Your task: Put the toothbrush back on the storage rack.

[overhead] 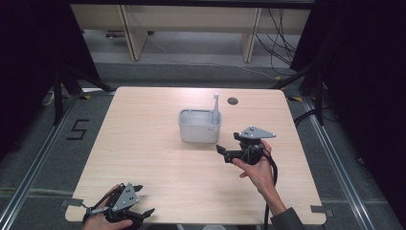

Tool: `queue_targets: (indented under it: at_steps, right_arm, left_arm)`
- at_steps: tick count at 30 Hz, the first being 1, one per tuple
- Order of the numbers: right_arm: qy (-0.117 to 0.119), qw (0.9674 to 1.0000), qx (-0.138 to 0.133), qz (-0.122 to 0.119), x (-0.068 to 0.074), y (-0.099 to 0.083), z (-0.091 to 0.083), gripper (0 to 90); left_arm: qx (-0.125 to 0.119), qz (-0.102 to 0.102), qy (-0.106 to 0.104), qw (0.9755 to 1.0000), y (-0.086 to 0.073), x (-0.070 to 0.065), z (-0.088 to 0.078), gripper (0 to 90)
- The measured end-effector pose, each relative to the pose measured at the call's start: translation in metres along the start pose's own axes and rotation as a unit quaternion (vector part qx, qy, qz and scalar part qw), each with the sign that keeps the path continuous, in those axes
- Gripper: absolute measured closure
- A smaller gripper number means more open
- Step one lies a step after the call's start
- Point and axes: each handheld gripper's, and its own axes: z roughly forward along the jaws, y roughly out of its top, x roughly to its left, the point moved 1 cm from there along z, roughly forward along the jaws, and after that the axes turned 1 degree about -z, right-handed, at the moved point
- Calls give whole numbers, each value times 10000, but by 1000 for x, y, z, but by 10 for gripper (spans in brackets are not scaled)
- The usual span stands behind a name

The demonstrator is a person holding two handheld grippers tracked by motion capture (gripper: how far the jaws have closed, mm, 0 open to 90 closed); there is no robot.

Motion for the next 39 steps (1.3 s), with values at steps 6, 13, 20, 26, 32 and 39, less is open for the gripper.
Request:
queue_targets:
  at_steps: [6,13,20,26,32,39]
  right_arm:
    - [55,9999,86,-45,-2,-10,-3,161]
    - [4,10000,90,-2,0,-18,-7,162]
    - [121,9996,182,194,6,-27,-10,162]
    - [174,9995,263,49,7,-36,-14,162]
    - [282,9988,319,247,11,-41,-17,161]
    - [365,9975,440,404,18,-50,-24,161]
  left_arm:
    - [22,-9,-31,10000,0,0,0,148]
    - [-3,-10,-9,10000,0,1,0,147]
    - [7,2,-17,10000,0,1,-1,147]
    - [48,9,-41,10000,1,1,-2,148]
    - [-4,26,35,10000,0,1,-1,148]
    - [5,12,-8,10000,0,1,-1,148]
